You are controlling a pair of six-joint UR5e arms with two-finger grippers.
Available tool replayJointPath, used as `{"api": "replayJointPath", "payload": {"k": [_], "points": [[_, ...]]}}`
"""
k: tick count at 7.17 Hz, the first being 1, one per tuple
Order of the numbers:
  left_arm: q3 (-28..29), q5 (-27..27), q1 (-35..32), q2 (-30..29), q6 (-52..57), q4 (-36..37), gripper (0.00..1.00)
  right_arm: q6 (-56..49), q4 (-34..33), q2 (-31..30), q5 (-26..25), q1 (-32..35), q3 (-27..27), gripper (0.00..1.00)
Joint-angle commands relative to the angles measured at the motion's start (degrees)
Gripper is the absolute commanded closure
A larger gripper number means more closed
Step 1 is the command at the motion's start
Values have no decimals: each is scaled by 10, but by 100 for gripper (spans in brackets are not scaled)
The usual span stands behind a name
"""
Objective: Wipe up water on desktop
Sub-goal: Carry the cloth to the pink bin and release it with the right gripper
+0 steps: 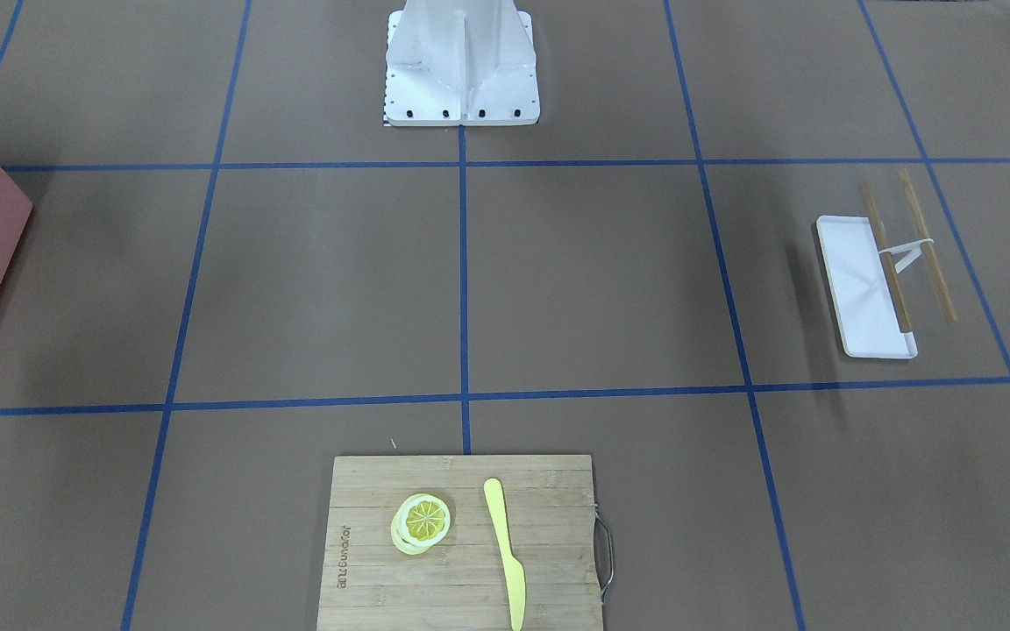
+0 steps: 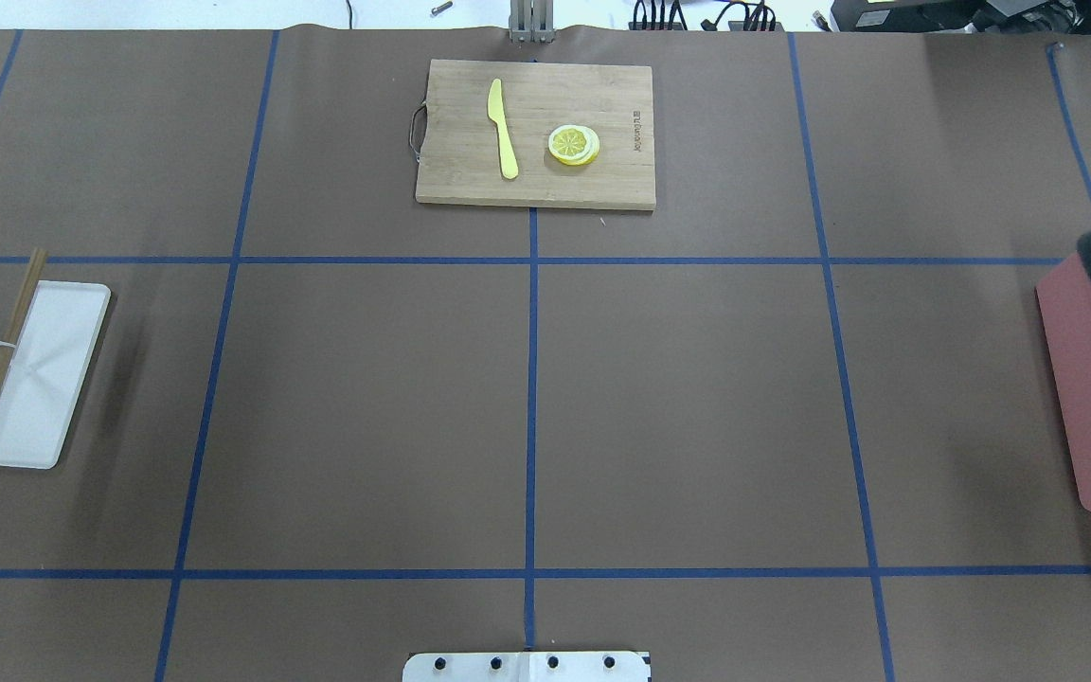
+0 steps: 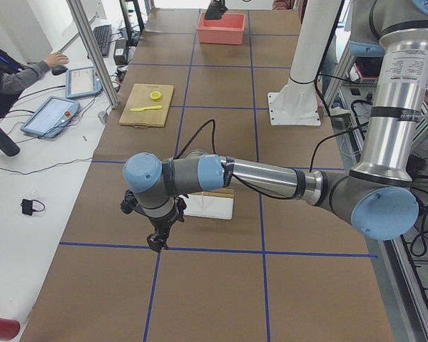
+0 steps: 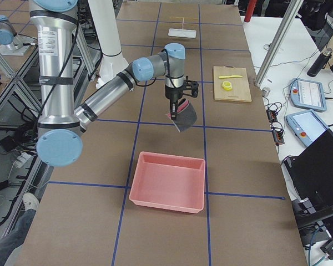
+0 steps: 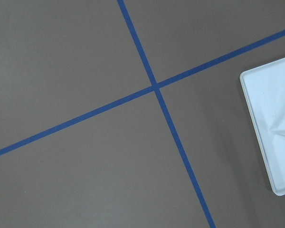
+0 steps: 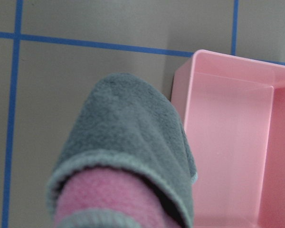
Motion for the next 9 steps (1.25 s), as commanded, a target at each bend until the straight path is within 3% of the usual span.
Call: {"api": "replayJointPath", "payload": {"k": [1,2,4,5,6,9], "points": [[-1,-1,0,0,-1,0,1,-78,115,-136,22,58,-20,100],[-1,-1,0,-1,-1,0,1,-80,230,-175,44,77,-68,100],[-2,-1,1,-2,-2,0,1,-75,384,-205,63,84,-170,100],[-3,-1,0,-2,-2,0,1,-66,395,-209,65,85,-175,56],[-5,-1,0,-2,-2,0,1,-63,397,-211,66,87,-170,1],[-4,-1,0,-1,-2,0,1,-67,387,-185,89,182,-138,0]]}}
